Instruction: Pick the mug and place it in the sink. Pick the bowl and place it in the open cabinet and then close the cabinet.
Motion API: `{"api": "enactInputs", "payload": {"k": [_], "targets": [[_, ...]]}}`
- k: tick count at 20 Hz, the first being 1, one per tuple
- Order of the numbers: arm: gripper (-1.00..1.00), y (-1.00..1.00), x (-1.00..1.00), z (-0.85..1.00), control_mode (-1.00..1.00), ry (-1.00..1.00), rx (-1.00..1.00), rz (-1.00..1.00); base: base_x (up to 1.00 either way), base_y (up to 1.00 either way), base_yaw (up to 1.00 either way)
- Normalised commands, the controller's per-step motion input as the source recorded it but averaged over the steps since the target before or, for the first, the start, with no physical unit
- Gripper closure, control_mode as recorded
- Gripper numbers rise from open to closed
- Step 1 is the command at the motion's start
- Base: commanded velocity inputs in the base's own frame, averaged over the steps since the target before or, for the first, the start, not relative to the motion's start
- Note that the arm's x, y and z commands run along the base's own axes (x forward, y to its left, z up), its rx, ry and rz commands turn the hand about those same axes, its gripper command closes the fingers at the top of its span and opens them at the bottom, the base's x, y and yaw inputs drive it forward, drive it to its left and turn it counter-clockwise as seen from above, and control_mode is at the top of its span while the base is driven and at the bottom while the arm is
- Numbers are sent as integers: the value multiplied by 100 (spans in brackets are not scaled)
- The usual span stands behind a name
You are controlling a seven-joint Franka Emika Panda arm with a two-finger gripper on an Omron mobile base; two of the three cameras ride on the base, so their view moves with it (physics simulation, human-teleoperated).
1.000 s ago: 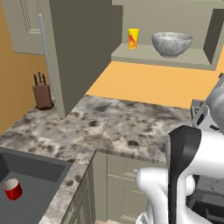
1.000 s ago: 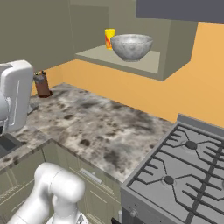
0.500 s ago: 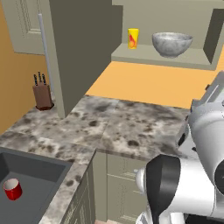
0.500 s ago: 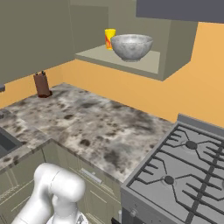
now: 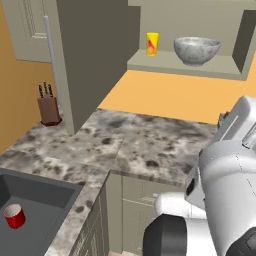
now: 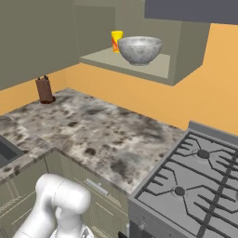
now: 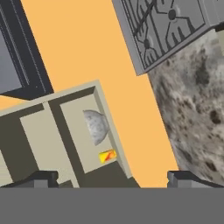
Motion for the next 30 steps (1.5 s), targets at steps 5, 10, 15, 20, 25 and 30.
{"api": "enactInputs", "payload": {"k": [5,10,15,20,25,30], "targets": [[-100,58,-11,0,-100,0,0,0,0,0,0],[-100,65,0,0,-100,0,0,0,0,0,0],[-100,60,11,-12,-100,0,0,0,0,0,0],[-100,73,21,-28,-100,0,0,0,0,0,0],[-100,63,52,-30,-100,0,0,0,0,0,0],[-100,68,52,-25,-100,0,0,0,0,0,0]]}}
